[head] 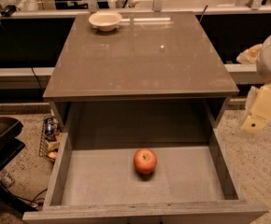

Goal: Pick apple from top drawer and place on counter

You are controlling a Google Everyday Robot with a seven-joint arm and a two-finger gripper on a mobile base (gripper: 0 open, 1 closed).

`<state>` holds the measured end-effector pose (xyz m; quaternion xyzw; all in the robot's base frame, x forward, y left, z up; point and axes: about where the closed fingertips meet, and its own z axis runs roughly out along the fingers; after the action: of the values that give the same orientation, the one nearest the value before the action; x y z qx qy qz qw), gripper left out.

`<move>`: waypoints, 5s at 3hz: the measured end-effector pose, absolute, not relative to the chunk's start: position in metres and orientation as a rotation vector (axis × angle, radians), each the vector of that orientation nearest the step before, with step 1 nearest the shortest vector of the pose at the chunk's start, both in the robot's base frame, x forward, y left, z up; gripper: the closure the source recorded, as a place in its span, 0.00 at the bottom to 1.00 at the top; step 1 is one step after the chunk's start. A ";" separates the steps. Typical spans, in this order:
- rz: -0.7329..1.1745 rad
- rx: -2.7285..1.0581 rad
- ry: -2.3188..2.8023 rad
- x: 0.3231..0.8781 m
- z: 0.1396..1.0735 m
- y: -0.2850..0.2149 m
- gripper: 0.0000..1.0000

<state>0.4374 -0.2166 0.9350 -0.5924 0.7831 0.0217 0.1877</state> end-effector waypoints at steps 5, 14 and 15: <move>0.451 -1.428 1.809 0.393 0.760 -0.148 0.00; 0.824 -1.421 1.594 0.460 0.603 -0.024 1.00; 0.825 -1.421 1.594 0.460 0.603 -0.024 1.00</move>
Offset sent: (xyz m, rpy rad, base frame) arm -0.0441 0.0623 -0.2056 0.5878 -0.1176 0.0607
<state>0.4596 -0.0235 0.6033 -0.5653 0.6339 0.3282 0.4134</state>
